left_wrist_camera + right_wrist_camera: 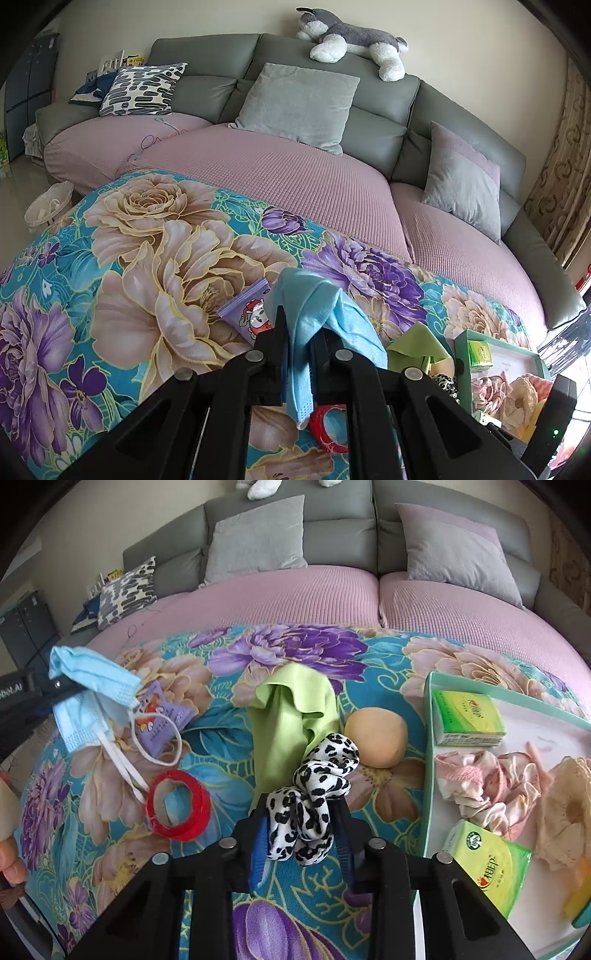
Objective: Organize soft objects
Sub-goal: 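Grasp the leopard-print scrunchie with the right gripper while the left gripper holds the mask, then carry the face mask and scrunchie over the white tray with both grippers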
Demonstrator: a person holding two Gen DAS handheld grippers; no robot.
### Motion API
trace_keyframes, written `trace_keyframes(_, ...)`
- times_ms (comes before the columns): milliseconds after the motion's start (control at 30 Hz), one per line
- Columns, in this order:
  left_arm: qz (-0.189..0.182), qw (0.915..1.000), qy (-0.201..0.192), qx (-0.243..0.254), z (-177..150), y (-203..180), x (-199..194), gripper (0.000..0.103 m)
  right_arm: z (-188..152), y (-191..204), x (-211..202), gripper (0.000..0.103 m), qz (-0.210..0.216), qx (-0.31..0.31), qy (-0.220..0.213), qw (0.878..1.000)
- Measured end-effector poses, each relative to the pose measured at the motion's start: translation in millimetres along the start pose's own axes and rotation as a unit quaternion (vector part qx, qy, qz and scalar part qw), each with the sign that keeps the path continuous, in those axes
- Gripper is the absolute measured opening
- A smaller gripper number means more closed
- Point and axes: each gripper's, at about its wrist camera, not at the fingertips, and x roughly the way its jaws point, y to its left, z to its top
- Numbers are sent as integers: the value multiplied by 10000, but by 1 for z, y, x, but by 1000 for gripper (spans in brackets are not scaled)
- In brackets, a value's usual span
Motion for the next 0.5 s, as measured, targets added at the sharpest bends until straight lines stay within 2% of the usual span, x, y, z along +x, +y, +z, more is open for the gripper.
trace_keyframes(333, -78, 9993, -366, 33, 8, -5, -26, 9, 10, -7, -48, 31, 67, 118, -674, 9976)
trace_keyframes(500, -150, 9989, -424, 99, 9, -14, -32, 9, 12, -12, -60, 31, 2, 151, -781, 9968)
